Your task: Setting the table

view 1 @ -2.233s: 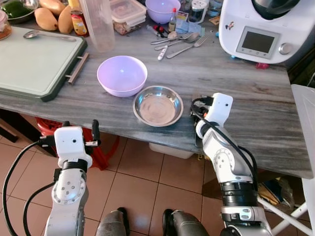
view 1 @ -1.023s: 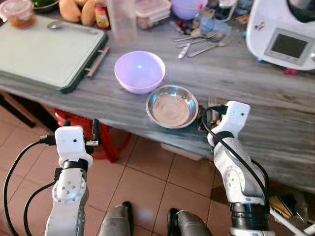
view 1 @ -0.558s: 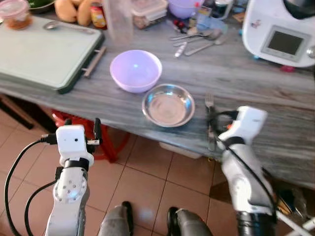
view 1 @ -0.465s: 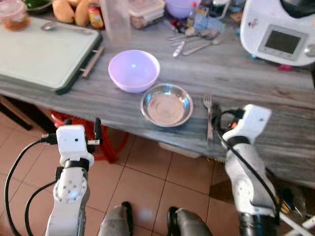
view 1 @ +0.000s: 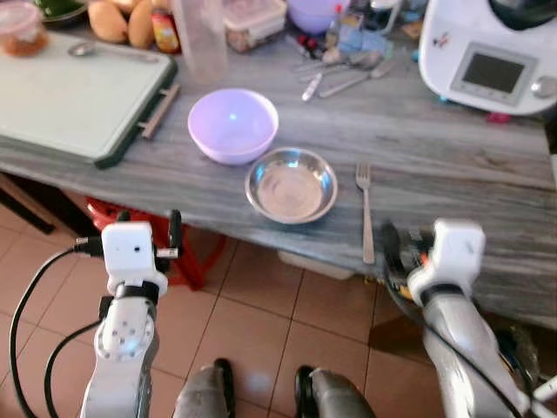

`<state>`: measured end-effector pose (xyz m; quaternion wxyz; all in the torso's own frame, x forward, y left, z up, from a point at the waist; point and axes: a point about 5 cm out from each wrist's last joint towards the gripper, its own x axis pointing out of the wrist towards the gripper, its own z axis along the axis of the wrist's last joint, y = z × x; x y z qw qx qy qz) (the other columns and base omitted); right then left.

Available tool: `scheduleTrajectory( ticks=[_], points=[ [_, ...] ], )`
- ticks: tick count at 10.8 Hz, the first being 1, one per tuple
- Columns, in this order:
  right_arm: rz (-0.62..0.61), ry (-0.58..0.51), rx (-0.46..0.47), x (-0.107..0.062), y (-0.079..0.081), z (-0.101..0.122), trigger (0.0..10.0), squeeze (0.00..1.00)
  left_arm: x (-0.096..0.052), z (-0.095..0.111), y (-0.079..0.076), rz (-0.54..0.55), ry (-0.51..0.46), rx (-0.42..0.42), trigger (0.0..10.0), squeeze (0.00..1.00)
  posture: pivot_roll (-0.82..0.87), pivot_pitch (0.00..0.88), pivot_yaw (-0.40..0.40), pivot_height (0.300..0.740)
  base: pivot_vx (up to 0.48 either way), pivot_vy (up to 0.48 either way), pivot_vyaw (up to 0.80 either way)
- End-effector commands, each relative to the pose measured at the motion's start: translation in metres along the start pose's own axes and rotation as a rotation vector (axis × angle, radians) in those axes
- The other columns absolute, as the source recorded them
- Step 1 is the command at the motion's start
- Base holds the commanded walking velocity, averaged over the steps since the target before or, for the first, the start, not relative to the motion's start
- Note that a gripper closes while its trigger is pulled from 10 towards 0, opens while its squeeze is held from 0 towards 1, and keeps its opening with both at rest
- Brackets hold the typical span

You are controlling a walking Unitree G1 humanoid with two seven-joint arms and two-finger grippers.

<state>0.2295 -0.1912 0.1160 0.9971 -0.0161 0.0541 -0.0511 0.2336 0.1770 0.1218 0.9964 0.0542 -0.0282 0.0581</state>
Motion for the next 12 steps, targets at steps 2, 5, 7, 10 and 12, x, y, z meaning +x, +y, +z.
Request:
scheduleTrajectory(
  ticks=[2,5,7,10,12],
  points=[
    [-0.022,0.018,-0.028,-0.008,-0.007,0.000,10.0,0.00,-0.004,-0.002,0.004,0.005,0.013,0.011,10.0,0.00,0.00,0.226,-0.020,0.740,0.000,0.000,0.00],
    [0.007,0.107,0.028,-0.004,0.002,-0.009,10.0,0.00,-0.004,-0.002,0.004,-0.004,0.016,0.014,10.0,0.00,0.00,0.232,-0.017,0.740,0.000,0.000,0.00],
    [0.089,0.144,0.039,-0.003,0.014,-0.012,10.0,0.00,-0.005,-0.002,0.004,0.003,0.020,0.015,10.0,0.00,0.01,0.234,-0.023,0.740,0.000,0.000,0.00],
    [0.138,0.135,0.055,-0.001,0.021,-0.008,10.0,0.00,-0.006,-0.003,0.004,0.006,0.023,0.014,10.0,0.00,0.01,0.235,-0.024,0.740,0.000,0.000,0.00],
    [0.152,0.142,0.055,-0.001,0.022,-0.008,10.0,0.00,-0.005,-0.003,0.004,0.005,0.022,0.014,10.0,0.00,0.00,0.234,-0.024,0.740,0.000,0.000,0.00]
  ],
)
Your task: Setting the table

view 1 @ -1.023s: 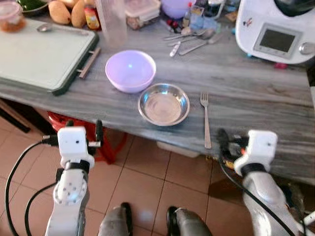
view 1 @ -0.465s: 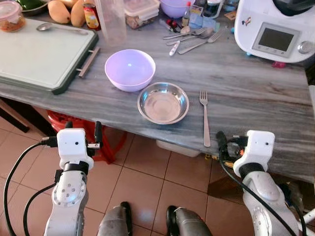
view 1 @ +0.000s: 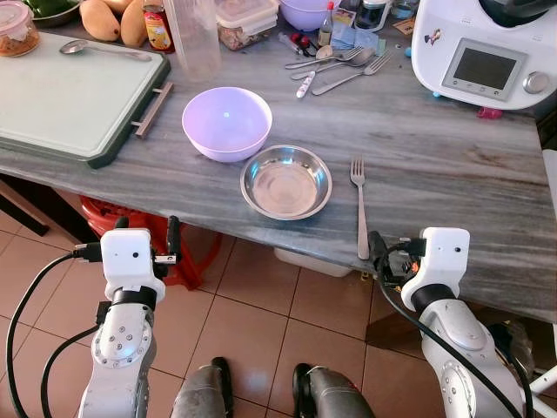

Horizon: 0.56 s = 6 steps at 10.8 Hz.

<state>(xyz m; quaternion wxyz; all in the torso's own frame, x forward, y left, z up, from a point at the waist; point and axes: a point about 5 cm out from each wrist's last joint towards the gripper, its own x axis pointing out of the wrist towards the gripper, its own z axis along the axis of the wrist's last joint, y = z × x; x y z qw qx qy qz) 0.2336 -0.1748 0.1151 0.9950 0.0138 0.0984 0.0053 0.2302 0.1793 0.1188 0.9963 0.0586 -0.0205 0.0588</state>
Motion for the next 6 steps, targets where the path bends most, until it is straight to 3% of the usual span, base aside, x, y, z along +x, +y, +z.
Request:
scheduleTrajectory(
  ticks=[1,6],
  points=[
    [0.034,0.055,0.007,-0.0022,0.0054,-0.0087,10.0,0.00,-0.0017,0.0000,0.0018,0.005,0.008,0.004,10.0,0.00,0.00,0.233,-0.025,0.740,0.000,0.000,0.00],
    [0.075,0.059,0.022,0.0034,0.0101,-0.0075,10.0,0.00,-0.0004,0.0000,0.0014,0.008,0.005,0.004,10.0,0.00,0.01,0.228,-0.024,0.740,0.000,0.000,0.00]
  ],
)
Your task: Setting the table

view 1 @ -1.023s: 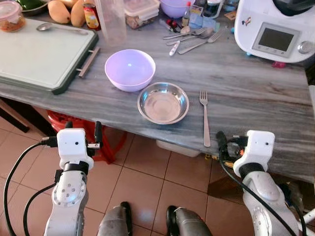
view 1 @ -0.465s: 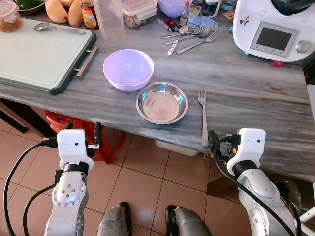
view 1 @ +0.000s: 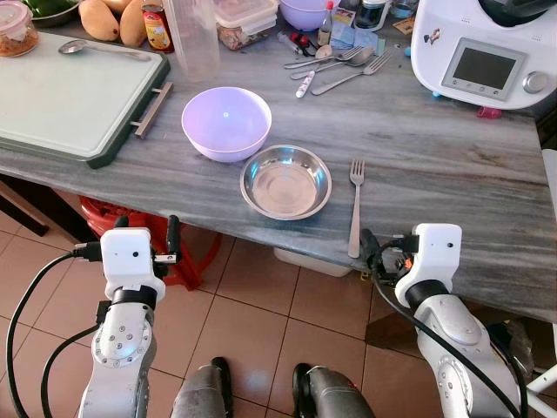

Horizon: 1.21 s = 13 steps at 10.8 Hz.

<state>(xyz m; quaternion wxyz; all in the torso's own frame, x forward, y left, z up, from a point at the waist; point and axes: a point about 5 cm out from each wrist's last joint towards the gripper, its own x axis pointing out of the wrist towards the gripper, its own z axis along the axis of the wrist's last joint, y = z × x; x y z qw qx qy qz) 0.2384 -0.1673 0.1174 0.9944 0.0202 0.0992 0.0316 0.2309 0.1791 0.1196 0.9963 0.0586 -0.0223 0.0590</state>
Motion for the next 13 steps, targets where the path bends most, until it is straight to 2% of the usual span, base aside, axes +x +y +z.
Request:
scheduleTrajectory(
  ticks=[1,5,6,7,8,9,11,13],
  points=[
    [0.028,0.055,0.018,-0.001,0.003,-0.010,10.0,0.00,-0.001,-0.001,0.001,0.008,0.008,0.005,10.0,0.00,0.01,0.228,-0.024,0.740,0.000,0.000,0.00],
    [0.025,0.013,-0.011,-0.006,-0.001,-0.004,10.0,0.00,-0.001,0.000,0.002,0.008,0.003,0.005,10.0,0.00,0.01,0.222,-0.026,0.740,0.000,0.000,0.00],
    [0.021,-0.028,-0.020,-0.008,-0.002,0.001,10.0,0.00,-0.002,0.001,0.001,0.007,-0.001,0.003,10.0,0.00,0.01,0.220,-0.026,0.740,0.000,0.000,0.00],
    [0.040,-0.128,-0.023,-0.012,0.001,0.015,10.0,0.00,-0.002,0.008,0.001,0.011,-0.024,-0.015,10.0,0.00,0.01,0.202,-0.025,0.740,0.000,0.000,0.00],
    [0.056,-0.199,-0.074,-0.012,0.005,0.025,10.0,0.00,0.000,0.014,0.002,0.032,-0.050,-0.015,10.0,0.00,0.01,0.181,-0.024,0.740,0.000,0.000,0.00],
    [0.062,-0.233,-0.099,-0.011,0.008,0.031,10.0,0.00,0.001,0.016,0.003,0.046,-0.056,-0.012,10.0,0.00,0.01,0.175,-0.024,0.740,0.000,0.000,0.00],
    [-0.017,-0.283,-0.153,-0.004,0.005,0.031,10.0,0.00,0.007,0.013,0.002,0.093,-0.042,-0.013,10.0,0.00,0.01,0.132,-0.031,0.740,0.000,0.000,0.00],
    [-0.040,-0.317,-0.200,-0.002,0.006,0.033,10.0,0.00,0.011,0.014,-0.004,0.074,-0.047,-0.027,10.0,0.00,0.00,0.134,-0.032,0.740,0.000,0.000,0.00]
  ],
)
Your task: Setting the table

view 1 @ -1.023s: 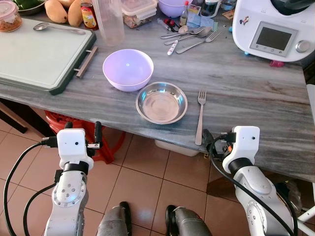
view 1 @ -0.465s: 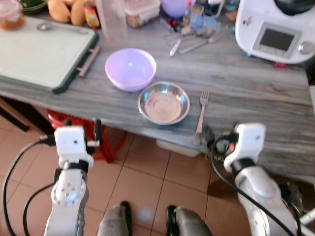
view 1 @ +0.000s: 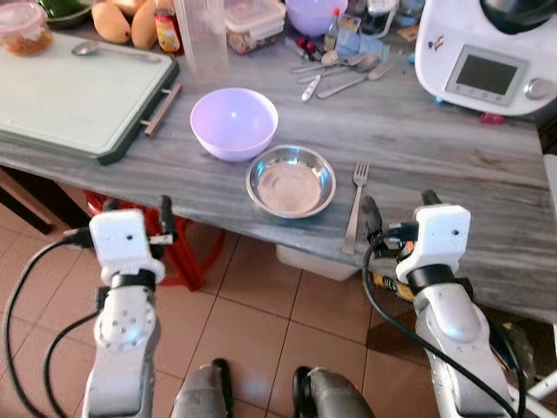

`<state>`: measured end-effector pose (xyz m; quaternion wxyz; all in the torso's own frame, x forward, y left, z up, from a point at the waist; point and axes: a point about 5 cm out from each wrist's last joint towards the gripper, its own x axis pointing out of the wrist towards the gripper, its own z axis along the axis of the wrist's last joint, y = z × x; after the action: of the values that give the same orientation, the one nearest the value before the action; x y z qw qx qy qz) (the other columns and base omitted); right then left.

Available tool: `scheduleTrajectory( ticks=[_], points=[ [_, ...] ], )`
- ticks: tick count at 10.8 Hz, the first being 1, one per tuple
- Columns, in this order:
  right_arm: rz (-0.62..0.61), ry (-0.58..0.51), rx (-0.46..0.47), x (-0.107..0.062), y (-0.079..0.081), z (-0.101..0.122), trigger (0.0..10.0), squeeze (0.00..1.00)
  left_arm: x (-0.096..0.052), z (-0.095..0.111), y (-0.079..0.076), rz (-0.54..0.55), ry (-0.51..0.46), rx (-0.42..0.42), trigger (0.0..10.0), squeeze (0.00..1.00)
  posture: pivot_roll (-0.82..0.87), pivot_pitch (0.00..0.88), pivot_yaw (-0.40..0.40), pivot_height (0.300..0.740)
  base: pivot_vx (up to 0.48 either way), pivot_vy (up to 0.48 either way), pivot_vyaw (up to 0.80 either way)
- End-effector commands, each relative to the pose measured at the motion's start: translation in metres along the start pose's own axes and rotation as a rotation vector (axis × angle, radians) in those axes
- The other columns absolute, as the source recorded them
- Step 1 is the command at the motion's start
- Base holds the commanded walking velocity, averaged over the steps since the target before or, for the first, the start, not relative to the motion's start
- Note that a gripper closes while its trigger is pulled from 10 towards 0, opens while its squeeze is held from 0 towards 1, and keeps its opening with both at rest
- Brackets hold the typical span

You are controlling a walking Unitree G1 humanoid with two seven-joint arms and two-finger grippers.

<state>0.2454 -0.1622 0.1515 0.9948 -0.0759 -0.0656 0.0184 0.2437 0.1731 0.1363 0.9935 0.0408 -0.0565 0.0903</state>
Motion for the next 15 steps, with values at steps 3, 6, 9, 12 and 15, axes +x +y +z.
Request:
scheduleTrajectory(
  ticks=[3,6,9,12,15],
  points=[
    [-0.011,-0.055,-0.035,0.010,-0.002,0.002,10.0,0.00,0.008,0.001,-0.006,0.014,-0.014,-0.009,10.0,0.00,0.00,0.123,-0.050,0.740,-0.285,0.000,0.00],
    [-0.028,-0.062,-0.077,0.020,-0.003,-0.010,10.0,0.00,0.012,-0.009,-0.009,0.023,-0.005,-0.004,10.0,0.00,0.00,0.059,-0.051,0.740,-0.296,0.000,0.00],
    [-0.048,-0.067,-0.091,0.026,-0.004,-0.019,10.0,0.00,0.016,-0.021,-0.004,0.044,0.006,0.014,10.0,0.00,0.01,0.000,-0.041,0.740,-0.298,0.000,0.00],
    [-0.068,-0.071,-0.098,0.030,-0.004,-0.028,10.0,0.00,0.014,-0.039,-0.005,0.047,0.060,0.012,10.0,0.00,0.01,0.000,-0.020,0.740,-0.308,0.000,0.00],
    [-0.073,-0.061,-0.081,0.025,-0.002,-0.034,10.0,0.00,0.011,-0.045,-0.011,0.013,0.069,0.019,10.0,0.00,0.01,0.000,-0.010,0.740,-0.311,0.000,-0.15]
  ],
)
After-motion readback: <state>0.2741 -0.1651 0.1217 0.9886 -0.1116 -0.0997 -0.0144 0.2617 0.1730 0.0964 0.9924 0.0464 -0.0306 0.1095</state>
